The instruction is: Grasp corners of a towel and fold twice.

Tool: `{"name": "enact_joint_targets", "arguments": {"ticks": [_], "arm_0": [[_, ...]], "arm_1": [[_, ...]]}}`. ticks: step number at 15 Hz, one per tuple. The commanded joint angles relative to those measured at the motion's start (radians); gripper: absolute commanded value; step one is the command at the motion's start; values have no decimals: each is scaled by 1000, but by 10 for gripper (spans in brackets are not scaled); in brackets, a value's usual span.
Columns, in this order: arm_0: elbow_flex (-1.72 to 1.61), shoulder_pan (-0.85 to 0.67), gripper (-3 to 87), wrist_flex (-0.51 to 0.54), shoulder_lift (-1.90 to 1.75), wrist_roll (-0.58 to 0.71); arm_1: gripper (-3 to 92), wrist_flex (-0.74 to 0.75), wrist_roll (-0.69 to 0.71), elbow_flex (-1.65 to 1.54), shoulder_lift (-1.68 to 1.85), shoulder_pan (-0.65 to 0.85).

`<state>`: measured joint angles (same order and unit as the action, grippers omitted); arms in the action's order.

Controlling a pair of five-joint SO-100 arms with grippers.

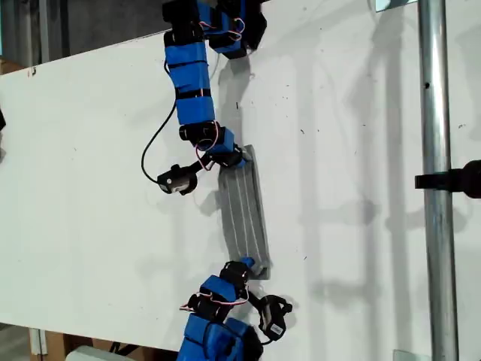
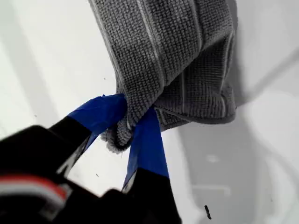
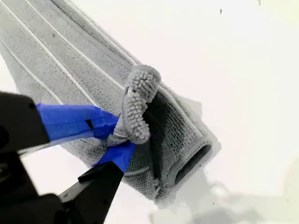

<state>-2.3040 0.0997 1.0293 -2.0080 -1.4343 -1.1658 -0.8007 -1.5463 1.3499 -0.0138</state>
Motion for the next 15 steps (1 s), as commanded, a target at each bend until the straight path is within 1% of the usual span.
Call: {"name": "enact_joint_targets", "arguments": {"ticks": [1, 2, 3, 4, 6, 7, 8, 9, 12, 14, 15], "arm_0": [[-6, 14, 120, 5, -49, -25], [-5, 15, 236, 44, -75, -32], [-9, 14, 353, 98, -133, -51], [-40, 8, 399, 132, -241, -64], [-163, 5, 386, 146, -549, -64], [-225, -6, 377, 183, -699, -81], [-285, -8, 377, 201, -850, -89], [-353, -3, 375, 198, -1008, -78], [-552, 9, 244, 213, -1468, -29], [-606, 32, 232, 164, -1465, -17], [-627, 48, 242, 149, -1465, -17]], "arm_1": [[69, -20, -20, 12, 6, 0], [156, -52, -26, 18, 31, 11], [195, -98, -21, 17, 83, 20], [258, -127, -14, 0, 153, 32], [276, -158, -17, -72, 285, 61], [279, -161, -32, -137, 359, 81], [280, -155, -69, -230, 453, 103], [285, -150, -115, -341, 569, 126], [298, -89, -252, -776, 1072, 178], [318, -63, -341, -1000, 1350, 164], [320, -40, -383, -1058, 1404, 149]]}}
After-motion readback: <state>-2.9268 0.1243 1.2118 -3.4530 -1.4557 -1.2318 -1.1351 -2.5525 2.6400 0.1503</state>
